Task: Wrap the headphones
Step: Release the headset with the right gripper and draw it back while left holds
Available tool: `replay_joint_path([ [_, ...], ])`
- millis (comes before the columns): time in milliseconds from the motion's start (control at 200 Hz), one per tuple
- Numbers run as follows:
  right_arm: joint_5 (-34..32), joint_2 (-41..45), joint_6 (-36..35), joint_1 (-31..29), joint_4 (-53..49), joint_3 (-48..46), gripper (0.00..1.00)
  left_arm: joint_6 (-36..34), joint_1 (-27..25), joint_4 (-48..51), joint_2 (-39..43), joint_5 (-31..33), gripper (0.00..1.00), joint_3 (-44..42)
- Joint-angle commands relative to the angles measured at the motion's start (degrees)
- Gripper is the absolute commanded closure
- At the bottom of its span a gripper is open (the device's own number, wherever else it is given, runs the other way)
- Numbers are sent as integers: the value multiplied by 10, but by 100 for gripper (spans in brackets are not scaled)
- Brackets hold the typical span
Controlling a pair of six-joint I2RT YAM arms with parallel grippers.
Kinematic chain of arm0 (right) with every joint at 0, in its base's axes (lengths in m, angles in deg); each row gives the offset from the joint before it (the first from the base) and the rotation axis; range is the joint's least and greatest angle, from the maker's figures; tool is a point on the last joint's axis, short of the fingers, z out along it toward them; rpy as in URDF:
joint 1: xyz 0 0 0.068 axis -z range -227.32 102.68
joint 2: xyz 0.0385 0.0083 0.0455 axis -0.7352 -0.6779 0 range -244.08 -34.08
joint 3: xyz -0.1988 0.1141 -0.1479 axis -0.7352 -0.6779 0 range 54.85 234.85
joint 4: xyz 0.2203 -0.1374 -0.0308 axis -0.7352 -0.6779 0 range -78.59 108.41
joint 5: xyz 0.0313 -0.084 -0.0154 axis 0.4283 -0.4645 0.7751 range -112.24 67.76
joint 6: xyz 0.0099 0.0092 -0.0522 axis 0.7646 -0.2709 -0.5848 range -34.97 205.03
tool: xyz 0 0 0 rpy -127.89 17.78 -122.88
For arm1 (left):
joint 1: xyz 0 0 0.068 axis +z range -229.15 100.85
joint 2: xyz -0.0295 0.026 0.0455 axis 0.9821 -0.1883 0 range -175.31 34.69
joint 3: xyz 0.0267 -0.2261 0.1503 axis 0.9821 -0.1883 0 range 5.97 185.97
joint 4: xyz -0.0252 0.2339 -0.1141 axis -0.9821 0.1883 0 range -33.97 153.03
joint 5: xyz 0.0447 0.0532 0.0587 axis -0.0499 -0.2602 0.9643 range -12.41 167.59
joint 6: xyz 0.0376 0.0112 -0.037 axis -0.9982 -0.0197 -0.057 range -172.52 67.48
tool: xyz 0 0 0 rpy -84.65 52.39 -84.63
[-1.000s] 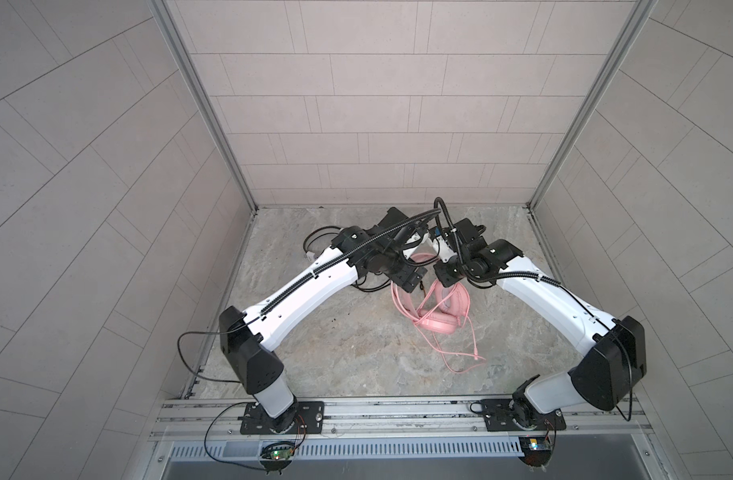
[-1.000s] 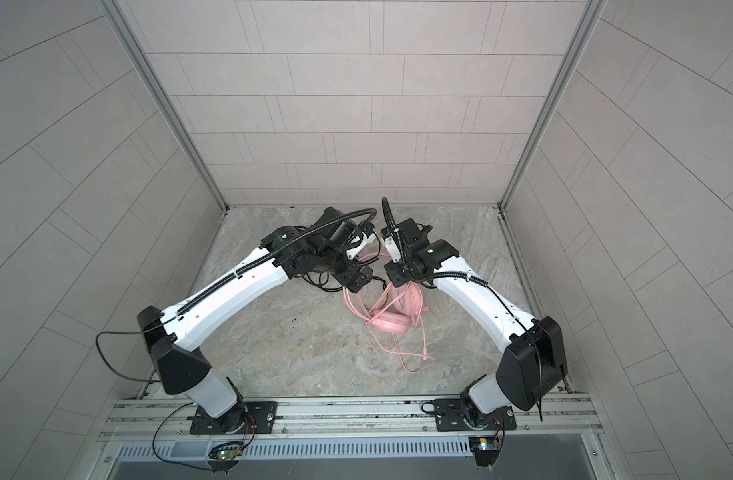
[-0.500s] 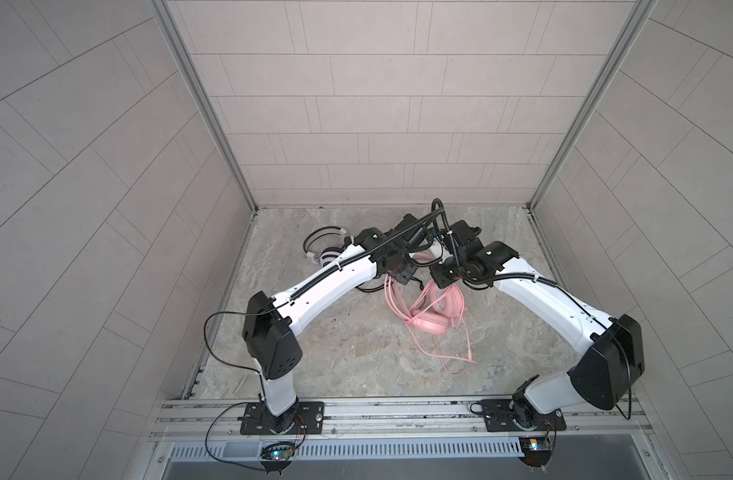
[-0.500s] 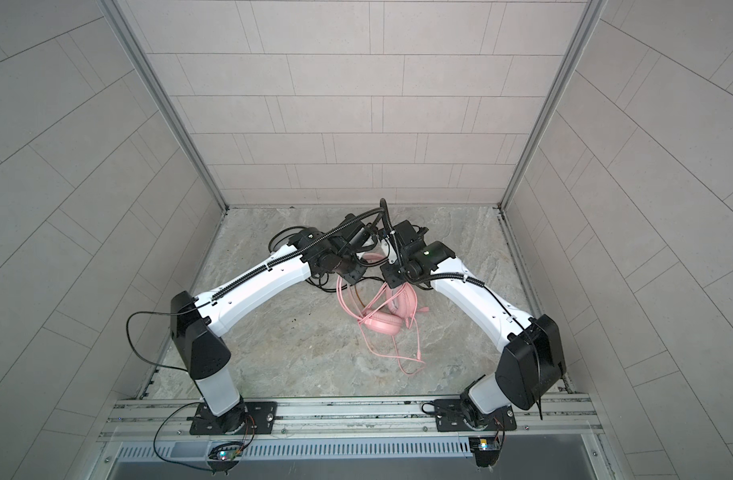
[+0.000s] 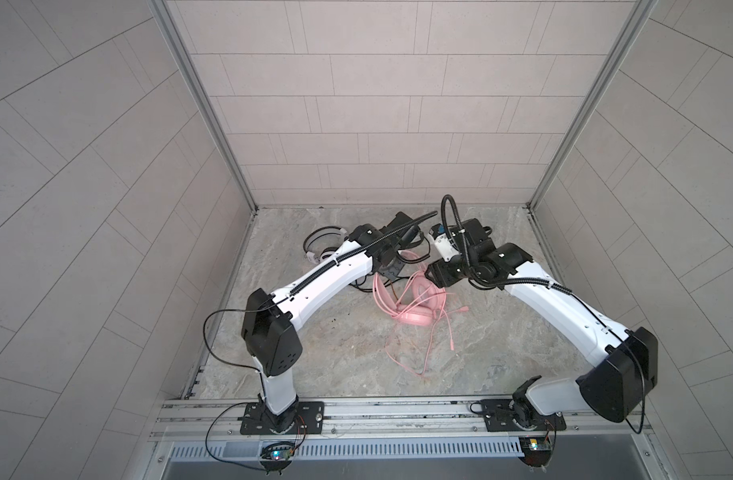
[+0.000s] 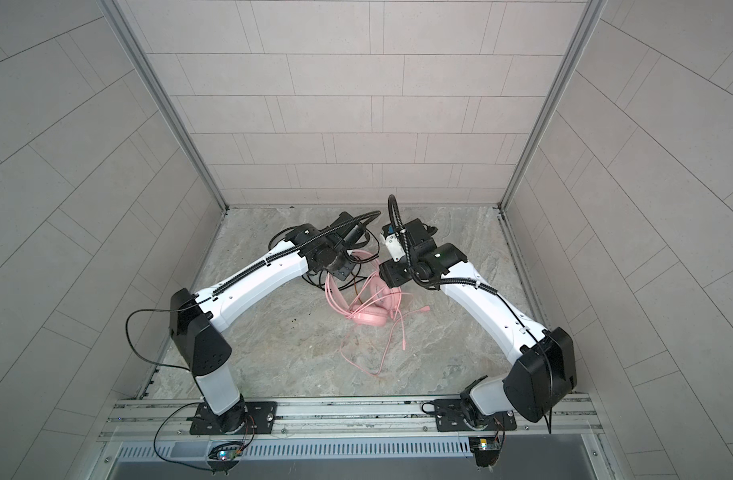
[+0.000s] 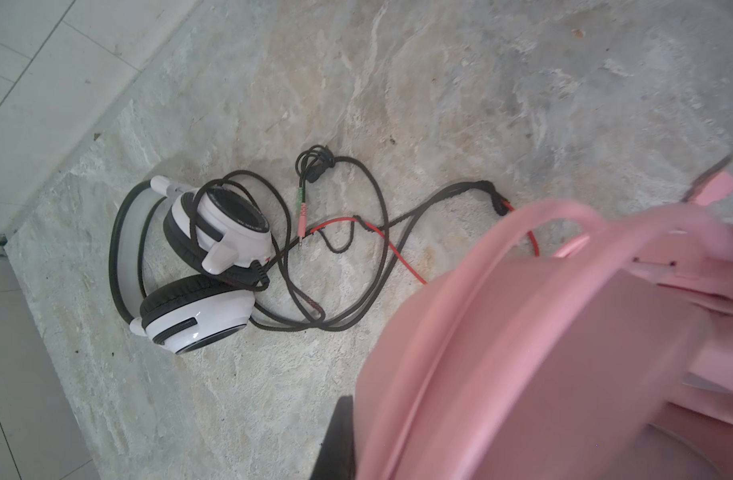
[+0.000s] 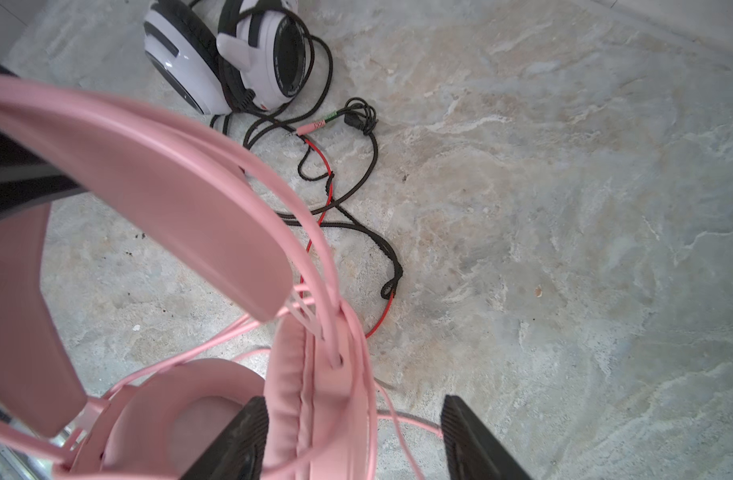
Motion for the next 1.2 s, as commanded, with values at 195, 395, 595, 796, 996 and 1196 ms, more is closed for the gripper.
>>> replay_joint_path([
  [195,53,124,95,153,96,-154,27,29,94,-45,107,-224,100,-63],
  [395,134,135,135,176,188,-273,26,46,190,-62,170,-262,100,-72],
  [595,147,142,127,125,282,-352,22,81,248,-111,218,-310,100,-51],
  [796,224,165,155,120,381,-370,22,89,250,-90,196,-340,100,-17],
  [996,278,188,168,104,443,-368,21,78,255,-47,168,-350,100,31],
  [1196,252,142,168,95,438,-300,23,71,276,-14,150,-369,100,61],
])
